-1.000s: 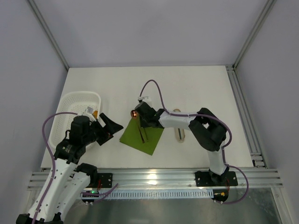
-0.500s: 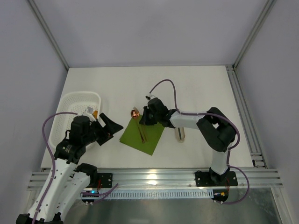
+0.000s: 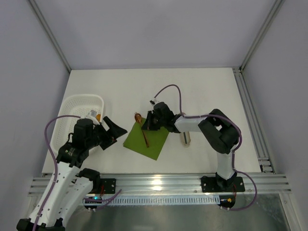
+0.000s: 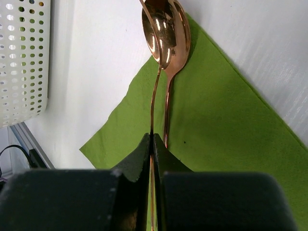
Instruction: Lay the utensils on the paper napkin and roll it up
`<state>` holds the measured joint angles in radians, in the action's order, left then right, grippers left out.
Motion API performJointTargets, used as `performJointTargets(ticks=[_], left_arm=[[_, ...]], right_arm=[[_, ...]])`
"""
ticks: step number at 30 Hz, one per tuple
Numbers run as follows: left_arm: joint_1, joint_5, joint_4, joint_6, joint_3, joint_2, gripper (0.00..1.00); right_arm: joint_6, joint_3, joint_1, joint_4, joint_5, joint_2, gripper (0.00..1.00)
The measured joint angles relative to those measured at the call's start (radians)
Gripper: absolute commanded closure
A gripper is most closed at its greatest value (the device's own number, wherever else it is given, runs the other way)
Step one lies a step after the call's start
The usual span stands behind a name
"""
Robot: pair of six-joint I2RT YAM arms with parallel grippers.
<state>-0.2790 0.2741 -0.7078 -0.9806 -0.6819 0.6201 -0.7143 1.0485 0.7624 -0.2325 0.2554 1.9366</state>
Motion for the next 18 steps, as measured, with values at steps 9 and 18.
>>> performJointTargets(ticks=[9, 18], left_arm=[[0.0, 0.005, 0.0, 0.002, 0.0, 0.003, 0.12], [0.0, 0.007, 0.0, 0.003, 0.0, 0.008, 0.12]], right_arm=[[0.0, -0.002, -0.003, -0.006, 0.002, 0.0, 0.89], [0.006, -0.002, -0.005, 0.006, -0.014, 0.0, 0.83]])
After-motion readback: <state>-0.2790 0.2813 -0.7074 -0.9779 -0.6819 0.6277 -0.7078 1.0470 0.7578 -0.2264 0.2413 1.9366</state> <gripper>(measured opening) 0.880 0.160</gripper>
